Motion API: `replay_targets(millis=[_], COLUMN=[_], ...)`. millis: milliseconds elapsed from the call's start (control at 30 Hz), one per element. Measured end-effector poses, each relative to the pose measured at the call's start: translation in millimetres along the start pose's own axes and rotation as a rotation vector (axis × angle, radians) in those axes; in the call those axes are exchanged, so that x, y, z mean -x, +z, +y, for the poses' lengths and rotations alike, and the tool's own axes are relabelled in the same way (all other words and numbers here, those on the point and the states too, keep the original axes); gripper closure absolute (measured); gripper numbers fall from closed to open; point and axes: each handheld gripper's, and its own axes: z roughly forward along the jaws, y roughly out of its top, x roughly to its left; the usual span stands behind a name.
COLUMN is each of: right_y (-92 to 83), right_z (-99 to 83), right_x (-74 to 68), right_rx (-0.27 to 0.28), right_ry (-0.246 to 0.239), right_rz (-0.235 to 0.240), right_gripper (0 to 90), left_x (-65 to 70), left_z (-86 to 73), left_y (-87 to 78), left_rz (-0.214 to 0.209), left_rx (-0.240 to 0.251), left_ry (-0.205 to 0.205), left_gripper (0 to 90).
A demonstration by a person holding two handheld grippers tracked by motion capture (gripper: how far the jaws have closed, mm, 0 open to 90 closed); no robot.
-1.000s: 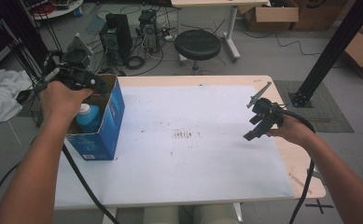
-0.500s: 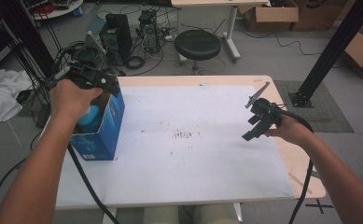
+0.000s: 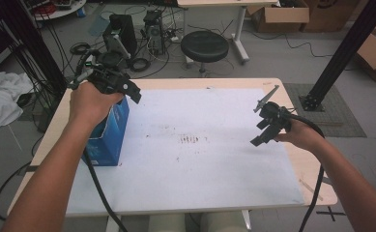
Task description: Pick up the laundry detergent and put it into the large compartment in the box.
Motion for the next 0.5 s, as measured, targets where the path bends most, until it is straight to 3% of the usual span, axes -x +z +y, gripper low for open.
replay_targets(millis=[500], right_y=[1.7], right_z=[0.7], right_x=[-0.3], right_rx=[-0.002], right_ry=[0.001], right_rz=[0.006], right_gripper=[17.0], left_x=[48.5], left_z=[15.1], left_y=[27.0], left_rz=[-0.046], left_rx=[-0.028], left_ry=[0.139], left_gripper=[20.5])
